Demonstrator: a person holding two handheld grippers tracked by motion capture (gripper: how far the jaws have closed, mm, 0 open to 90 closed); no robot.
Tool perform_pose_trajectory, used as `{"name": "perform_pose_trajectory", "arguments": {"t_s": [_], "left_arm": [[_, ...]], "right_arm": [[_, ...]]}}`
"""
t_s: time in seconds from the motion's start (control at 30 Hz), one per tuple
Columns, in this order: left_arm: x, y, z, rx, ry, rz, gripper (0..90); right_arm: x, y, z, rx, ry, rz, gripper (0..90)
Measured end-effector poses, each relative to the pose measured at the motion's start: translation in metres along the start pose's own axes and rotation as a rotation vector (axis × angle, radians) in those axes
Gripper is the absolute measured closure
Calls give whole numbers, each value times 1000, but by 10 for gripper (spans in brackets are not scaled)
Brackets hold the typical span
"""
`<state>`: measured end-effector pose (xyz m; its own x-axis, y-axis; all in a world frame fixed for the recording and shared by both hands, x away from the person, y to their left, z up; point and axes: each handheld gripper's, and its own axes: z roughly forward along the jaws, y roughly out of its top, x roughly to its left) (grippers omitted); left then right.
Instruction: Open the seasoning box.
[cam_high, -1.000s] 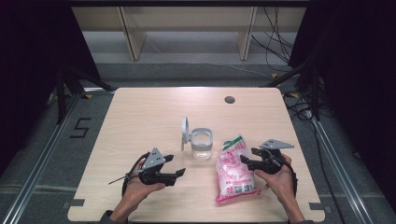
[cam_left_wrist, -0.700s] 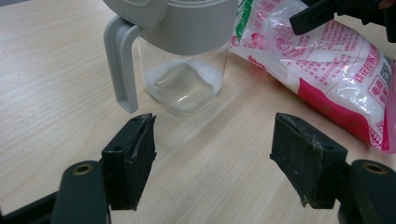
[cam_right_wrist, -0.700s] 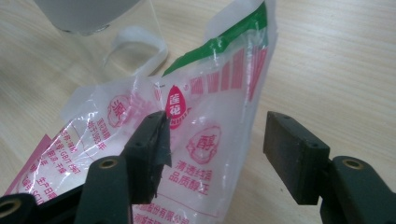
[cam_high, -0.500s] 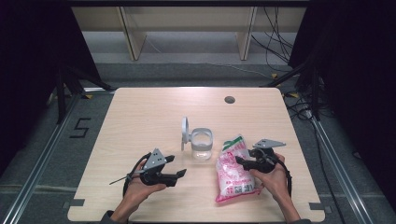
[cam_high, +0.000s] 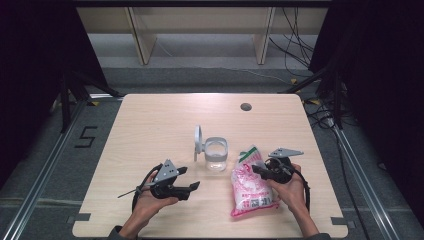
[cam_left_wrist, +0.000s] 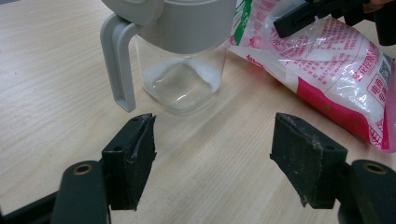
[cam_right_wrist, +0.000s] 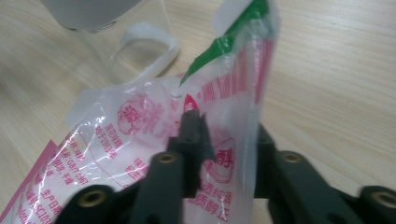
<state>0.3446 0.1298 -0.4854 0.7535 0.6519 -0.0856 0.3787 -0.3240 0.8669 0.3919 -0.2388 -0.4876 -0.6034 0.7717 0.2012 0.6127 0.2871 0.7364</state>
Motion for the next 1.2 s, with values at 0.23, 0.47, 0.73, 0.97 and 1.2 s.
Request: {"name": "perform_pose_trajectory", "arguments": {"t_s": [0.23, 0.47, 0.73, 0.97, 1.2], "left_arm": [[-1, 1, 0, -6, -11, 21, 301], [-1, 1, 0, -5, -10, 18, 301], [-2, 1, 2, -13, -20, 16, 301], [-1, 1, 1, -4, -15, 21, 301], [-4, 1, 1, -8, -15, -2, 301]], "right_arm": [[-1, 0, -3, -39, -13, -30, 900], [4, 2, -7, -76, -8, -59, 900], [3, 1, -6, -71, -6, -51, 900], [0, 1, -3, -49, 25, -10, 871], [0, 0, 0, -15, 32, 14, 853]]}}
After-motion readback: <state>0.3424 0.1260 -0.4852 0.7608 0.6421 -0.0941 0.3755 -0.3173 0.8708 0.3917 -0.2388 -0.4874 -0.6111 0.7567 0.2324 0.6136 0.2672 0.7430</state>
